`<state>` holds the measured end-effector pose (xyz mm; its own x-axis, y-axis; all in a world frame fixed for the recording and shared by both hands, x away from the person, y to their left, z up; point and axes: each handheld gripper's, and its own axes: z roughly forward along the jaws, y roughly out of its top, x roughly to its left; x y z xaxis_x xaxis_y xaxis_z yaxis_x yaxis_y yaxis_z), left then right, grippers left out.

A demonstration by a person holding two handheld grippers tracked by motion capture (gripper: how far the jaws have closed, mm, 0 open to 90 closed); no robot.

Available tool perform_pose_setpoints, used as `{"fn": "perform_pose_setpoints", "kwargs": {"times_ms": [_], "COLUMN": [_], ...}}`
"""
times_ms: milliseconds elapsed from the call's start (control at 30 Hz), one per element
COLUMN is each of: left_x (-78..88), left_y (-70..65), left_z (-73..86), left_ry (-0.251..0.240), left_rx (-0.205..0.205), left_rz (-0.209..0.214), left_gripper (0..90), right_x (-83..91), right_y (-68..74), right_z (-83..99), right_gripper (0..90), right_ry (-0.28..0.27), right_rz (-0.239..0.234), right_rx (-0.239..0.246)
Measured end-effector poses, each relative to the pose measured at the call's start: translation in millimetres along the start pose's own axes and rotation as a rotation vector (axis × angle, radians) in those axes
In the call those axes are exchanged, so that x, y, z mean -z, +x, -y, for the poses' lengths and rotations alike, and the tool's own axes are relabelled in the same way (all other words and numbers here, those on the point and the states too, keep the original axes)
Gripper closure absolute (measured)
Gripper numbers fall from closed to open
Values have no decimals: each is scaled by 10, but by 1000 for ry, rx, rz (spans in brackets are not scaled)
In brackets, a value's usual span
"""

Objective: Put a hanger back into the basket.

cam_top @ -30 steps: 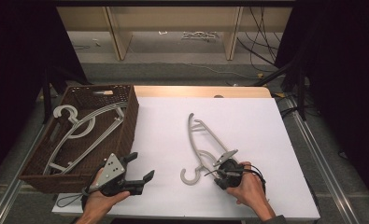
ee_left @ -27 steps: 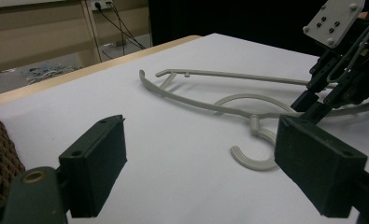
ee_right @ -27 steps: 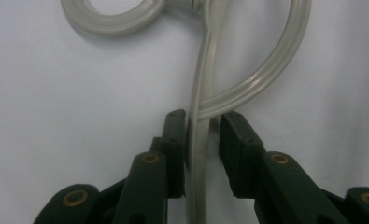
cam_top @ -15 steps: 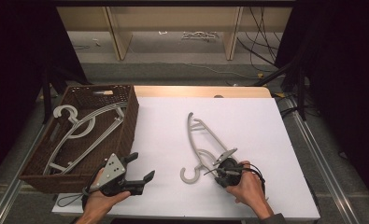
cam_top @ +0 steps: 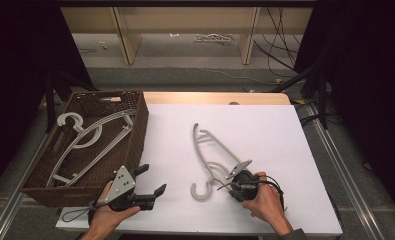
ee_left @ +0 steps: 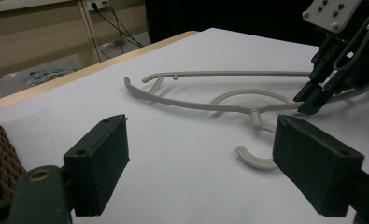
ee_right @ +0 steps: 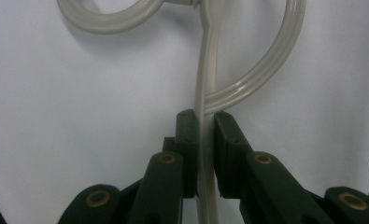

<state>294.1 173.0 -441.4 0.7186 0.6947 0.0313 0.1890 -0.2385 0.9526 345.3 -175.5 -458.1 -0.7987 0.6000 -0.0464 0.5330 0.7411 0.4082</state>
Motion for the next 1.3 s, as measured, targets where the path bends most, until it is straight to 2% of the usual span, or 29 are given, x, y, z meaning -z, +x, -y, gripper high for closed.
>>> {"fn": "perform_pose_setpoints", "kwargs": {"times_ms": [100,167,233,267,433,467,567,633,733,767,800,933,1000,1300], "left_x": [-7,-21,-16,-22,-43,-36,-58,-90,-143,-168,-190,-316,-390,-653], "left_y": [-10,-22,-21,-27,-34,-27,-16,-5,9,7,16,20,0,-124], "left_z": [0,7,1,3,5,-5,-23,-36,-57,-66,-85,-155,-169,-159], "left_ry": [5,-1,12,11,10,18,14,13,29,37,43,67,95,223], "left_rx": [-17,-14,-34,-30,-33,-55,-70,-65,-99,-97,-123,-167,-183,-337], "left_rz": [2,9,6,8,17,12,7,14,28,33,32,53,70,136], "left_gripper": [186,188,191,192,196,196,200,205,213,217,222,228,231,286], "right_x": [41,66,90,109,150,164,199,218,252,266,277,336,362,476], "right_y": [20,34,55,62,87,95,116,136,158,170,177,225,249,356], "right_z": [-9,-13,-15,-18,-32,-39,-59,-70,-93,-101,-109,-142,-152,-175], "right_gripper": [820,820,821,821,821,822,822,822,822,822,822,823,823,824], "right_ry": [-9,-13,-18,-12,-43,-48,-58,-62,-75,-80,-86,-97,-103,-102], "right_rz": [-4,-8,-7,-16,-1,-4,-4,1,1,3,4,1,-5,-33], "right_rx": [34,55,74,84,116,127,148,159,180,185,204,230,245,301]}}
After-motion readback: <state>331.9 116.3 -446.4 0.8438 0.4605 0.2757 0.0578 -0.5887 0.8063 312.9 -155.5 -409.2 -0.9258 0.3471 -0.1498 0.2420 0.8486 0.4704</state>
